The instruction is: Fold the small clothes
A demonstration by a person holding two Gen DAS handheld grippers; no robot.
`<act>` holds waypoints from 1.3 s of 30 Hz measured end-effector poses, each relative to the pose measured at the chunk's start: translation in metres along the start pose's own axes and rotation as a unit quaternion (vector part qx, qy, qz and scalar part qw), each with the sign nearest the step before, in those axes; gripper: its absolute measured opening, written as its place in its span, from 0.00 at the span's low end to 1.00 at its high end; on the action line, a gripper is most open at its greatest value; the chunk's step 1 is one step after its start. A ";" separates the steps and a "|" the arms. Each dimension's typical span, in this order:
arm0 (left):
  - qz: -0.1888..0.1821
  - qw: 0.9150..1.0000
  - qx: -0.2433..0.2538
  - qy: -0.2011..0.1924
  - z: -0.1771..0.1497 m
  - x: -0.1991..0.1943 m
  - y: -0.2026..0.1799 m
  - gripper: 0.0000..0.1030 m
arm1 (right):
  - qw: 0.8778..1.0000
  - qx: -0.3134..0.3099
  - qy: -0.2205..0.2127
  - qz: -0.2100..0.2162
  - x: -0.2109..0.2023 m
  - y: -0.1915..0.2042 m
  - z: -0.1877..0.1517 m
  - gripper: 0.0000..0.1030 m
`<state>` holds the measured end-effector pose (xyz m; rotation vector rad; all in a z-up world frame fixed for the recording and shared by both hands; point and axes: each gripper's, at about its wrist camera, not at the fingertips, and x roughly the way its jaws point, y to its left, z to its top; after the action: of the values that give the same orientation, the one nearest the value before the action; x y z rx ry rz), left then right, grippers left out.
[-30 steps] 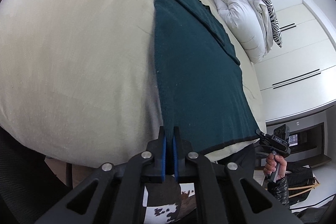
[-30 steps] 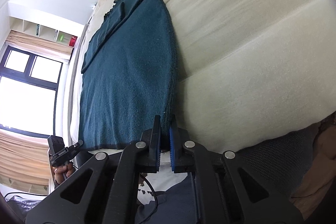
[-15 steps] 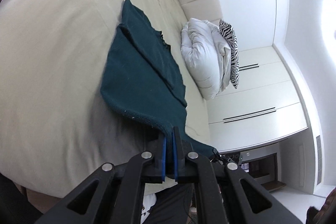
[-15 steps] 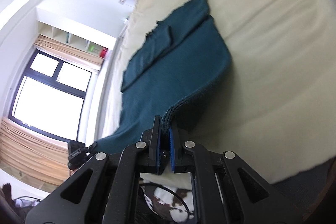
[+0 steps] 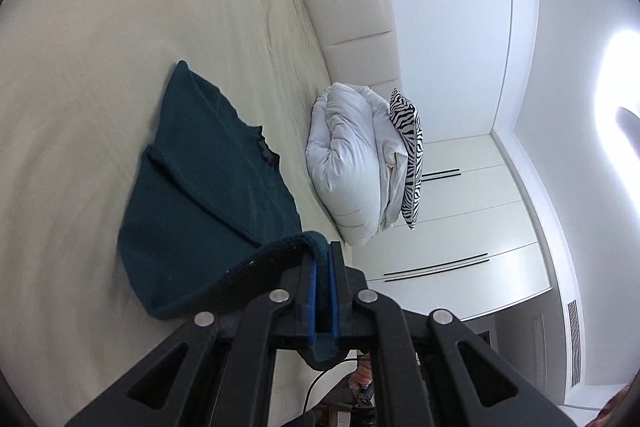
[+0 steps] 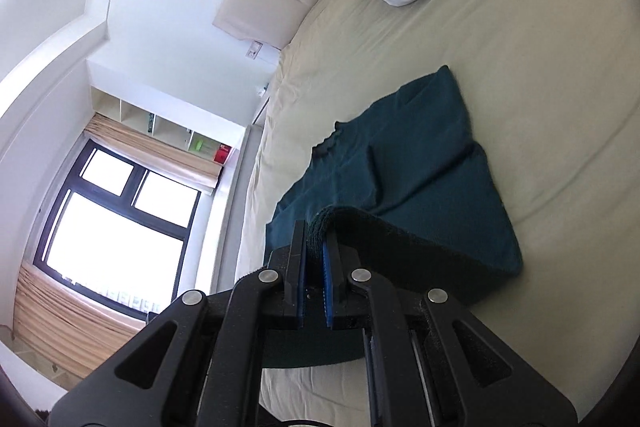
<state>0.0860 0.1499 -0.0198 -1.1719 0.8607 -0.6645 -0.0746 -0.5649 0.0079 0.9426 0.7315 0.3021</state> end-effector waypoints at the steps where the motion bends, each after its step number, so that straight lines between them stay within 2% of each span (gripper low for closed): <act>1: 0.000 1.000 -0.002 -0.002 0.006 0.005 0.001 0.05 | 1.000 0.001 -0.005 -0.004 0.006 -0.001 0.010 0.05; 8: 0.010 0.999 -0.024 -0.018 0.065 0.055 0.017 0.05 | 0.999 0.015 -0.034 -0.030 0.052 -0.017 0.073 0.05; 14: 0.020 0.998 -0.050 -0.032 0.110 0.094 0.040 0.05 | 0.997 0.031 -0.047 -0.060 0.097 -0.040 0.112 0.05; 25: 0.100 0.992 -0.070 -0.035 0.169 0.155 0.097 0.06 | 0.991 0.056 -0.044 -0.111 0.190 -0.092 0.169 0.05; 27: 0.120 0.989 -0.075 -0.033 0.175 0.162 0.107 0.11 | 0.990 0.057 -0.035 -0.124 0.207 -0.102 0.174 0.09; 29: 0.131 0.987 -0.092 -0.027 0.178 0.166 0.117 0.45 | 0.987 0.059 -0.030 -0.145 0.219 -0.111 0.178 0.10; 31: 0.125 0.987 -0.093 -0.029 0.176 0.160 0.115 0.53 | 0.986 0.070 -0.017 -0.150 0.227 -0.121 0.180 0.17; 32: 0.123 0.988 -0.084 -0.030 0.173 0.156 0.111 0.53 | 0.986 0.068 -0.020 -0.149 0.227 -0.122 0.180 0.20; 35: 0.120 0.991 -0.052 -0.026 0.156 0.142 0.095 0.54 | 0.984 0.030 -0.041 -0.170 0.220 -0.113 0.179 0.46; 36: 0.123 0.991 -0.041 -0.024 0.148 0.137 0.091 0.54 | 0.983 0.025 -0.046 -0.177 0.215 -0.110 0.179 0.50; 39: 0.145 0.989 -0.004 -0.023 0.122 0.121 0.082 0.54 | 0.982 0.003 -0.041 -0.184 0.199 -0.102 0.173 0.50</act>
<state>0.2544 0.1337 -0.1073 -1.0399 0.9722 -0.3951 0.1813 -0.6243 -0.0975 0.8014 0.8140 -0.0634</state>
